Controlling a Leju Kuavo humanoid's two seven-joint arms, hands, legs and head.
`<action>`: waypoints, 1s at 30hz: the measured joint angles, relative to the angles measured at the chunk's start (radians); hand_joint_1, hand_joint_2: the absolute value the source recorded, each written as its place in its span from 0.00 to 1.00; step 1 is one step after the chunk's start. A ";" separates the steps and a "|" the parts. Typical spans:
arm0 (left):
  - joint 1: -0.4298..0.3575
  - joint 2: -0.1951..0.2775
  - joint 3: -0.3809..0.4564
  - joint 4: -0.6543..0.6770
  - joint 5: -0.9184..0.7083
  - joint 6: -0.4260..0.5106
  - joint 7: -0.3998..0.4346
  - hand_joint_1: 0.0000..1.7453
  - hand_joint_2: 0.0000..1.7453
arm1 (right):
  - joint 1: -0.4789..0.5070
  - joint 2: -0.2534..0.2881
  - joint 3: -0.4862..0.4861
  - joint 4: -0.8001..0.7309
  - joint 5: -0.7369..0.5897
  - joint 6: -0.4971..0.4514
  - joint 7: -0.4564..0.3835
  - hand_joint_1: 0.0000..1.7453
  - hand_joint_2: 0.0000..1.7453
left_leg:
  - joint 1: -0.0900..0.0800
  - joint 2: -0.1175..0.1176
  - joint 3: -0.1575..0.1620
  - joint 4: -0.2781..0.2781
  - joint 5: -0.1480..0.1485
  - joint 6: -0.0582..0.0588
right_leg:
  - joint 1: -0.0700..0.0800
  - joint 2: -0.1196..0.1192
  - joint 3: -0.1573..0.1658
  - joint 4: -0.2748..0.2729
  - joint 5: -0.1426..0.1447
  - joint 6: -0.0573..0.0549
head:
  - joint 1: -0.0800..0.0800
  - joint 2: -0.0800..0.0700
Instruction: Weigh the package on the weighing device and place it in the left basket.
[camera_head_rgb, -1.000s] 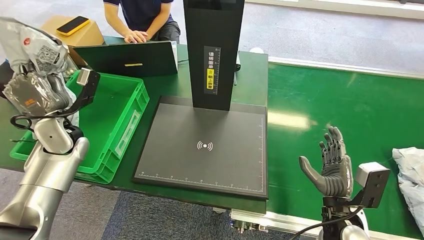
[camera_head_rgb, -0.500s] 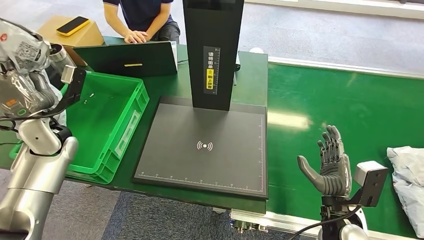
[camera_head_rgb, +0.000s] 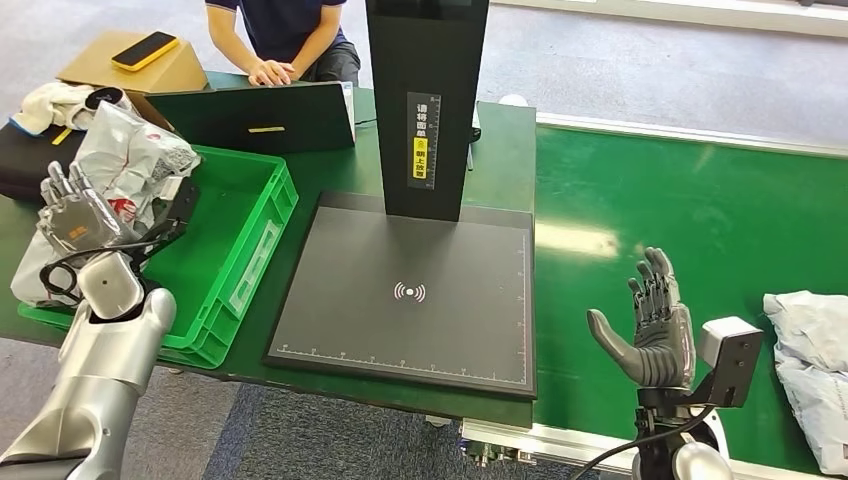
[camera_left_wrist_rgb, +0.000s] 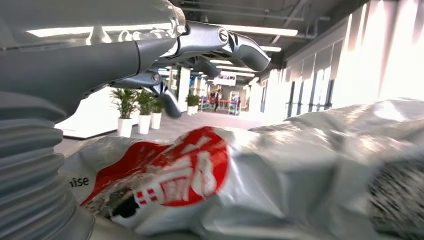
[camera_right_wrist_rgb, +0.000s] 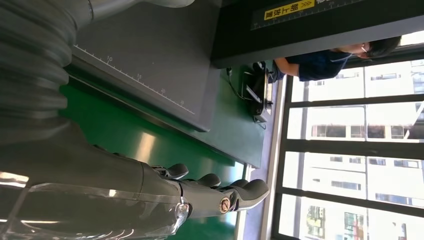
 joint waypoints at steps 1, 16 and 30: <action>-0.003 -0.003 0.003 0.008 -0.002 -0.006 0.009 0.00 1.00 | 0.000 0.000 0.000 0.001 0.001 0.000 0.000 0.00 1.00 | 0.000 0.000 0.000 0.000 0.000 0.000 | 0.000 0.000 0.000 0.000 0.000 0.000 | 0.000 0.000; -0.054 -0.036 0.073 0.101 0.019 0.118 0.021 0.00 1.00 | 0.001 0.001 0.000 0.002 0.017 0.004 0.003 0.00 1.00 | 0.000 0.000 0.000 0.000 0.000 0.000 | 0.000 0.000 0.000 0.000 0.000 0.000 | 0.000 0.000; 0.000 -0.180 0.255 -0.144 0.731 0.153 -0.679 0.00 1.00 | 0.006 0.000 0.001 -0.006 0.000 -0.003 0.021 0.00 1.00 | 0.000 -0.001 0.000 0.000 0.000 0.000 | 0.000 0.000 0.001 0.000 0.000 0.000 | 0.000 0.000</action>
